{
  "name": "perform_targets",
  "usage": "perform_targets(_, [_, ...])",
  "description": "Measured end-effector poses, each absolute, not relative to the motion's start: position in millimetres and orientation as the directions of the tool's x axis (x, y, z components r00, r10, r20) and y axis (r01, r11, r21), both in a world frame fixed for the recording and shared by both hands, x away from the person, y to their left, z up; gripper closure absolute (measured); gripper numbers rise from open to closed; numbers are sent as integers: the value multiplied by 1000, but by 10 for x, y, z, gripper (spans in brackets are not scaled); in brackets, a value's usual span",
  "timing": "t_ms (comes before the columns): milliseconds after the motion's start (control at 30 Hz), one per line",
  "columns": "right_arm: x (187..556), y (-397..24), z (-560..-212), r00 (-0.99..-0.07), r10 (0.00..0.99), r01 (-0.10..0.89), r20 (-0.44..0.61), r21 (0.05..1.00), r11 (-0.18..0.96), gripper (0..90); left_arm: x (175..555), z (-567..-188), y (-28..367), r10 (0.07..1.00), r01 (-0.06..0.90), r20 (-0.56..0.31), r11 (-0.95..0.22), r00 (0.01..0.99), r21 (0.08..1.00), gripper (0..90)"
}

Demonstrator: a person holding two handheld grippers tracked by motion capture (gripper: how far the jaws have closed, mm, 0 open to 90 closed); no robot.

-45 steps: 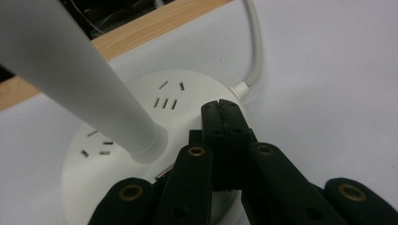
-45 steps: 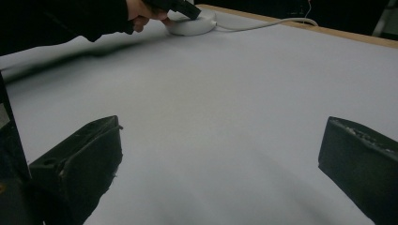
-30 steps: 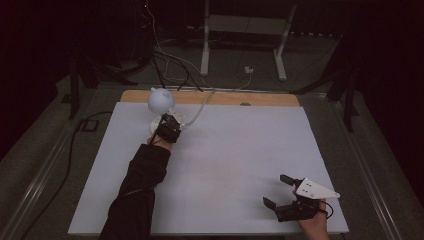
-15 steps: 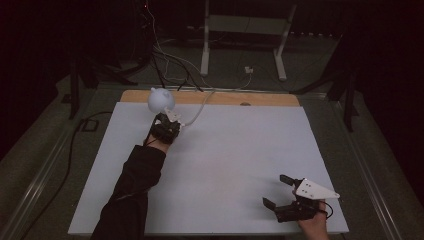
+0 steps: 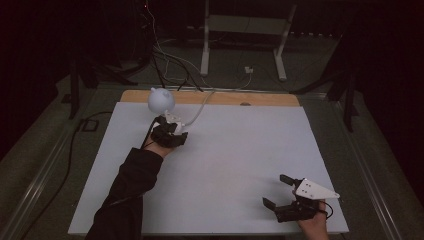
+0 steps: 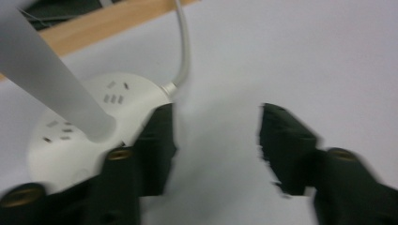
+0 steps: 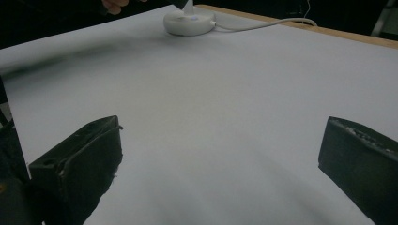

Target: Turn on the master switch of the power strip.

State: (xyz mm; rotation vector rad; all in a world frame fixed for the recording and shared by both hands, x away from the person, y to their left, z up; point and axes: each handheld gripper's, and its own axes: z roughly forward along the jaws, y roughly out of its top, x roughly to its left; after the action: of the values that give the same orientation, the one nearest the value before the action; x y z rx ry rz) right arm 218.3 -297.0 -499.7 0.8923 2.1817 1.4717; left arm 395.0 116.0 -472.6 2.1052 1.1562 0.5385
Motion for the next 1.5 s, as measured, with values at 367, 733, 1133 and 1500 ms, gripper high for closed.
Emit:
perform_targets(367, [2182, -2967, -4993, -735, 676, 300, 51, 919, 257, 0, 3878, -4788, 1214, 776, 609, -68, -434, 627, 664, 23])
perform_targets(733, [2182, -2958, -4991, -736, 674, 301, 54, 919, 256, 0, 3784, -4723, 1334, 731, 596, -79, -484, 678, 640, 3])
perform_targets(1133, [2178, -2947, -4974, -738, 672, 297, 53, 921, 253, 0, 3572, -4729, 1428, 671, 560, -68, -553, 738, 617, 3])
perform_targets(1500, [2174, -2937, -4974, -741, 670, 295, 51, 920, 257, 0, 3283, -4793, 1591, 654, 546, -77, -555, 753, 628, 3])
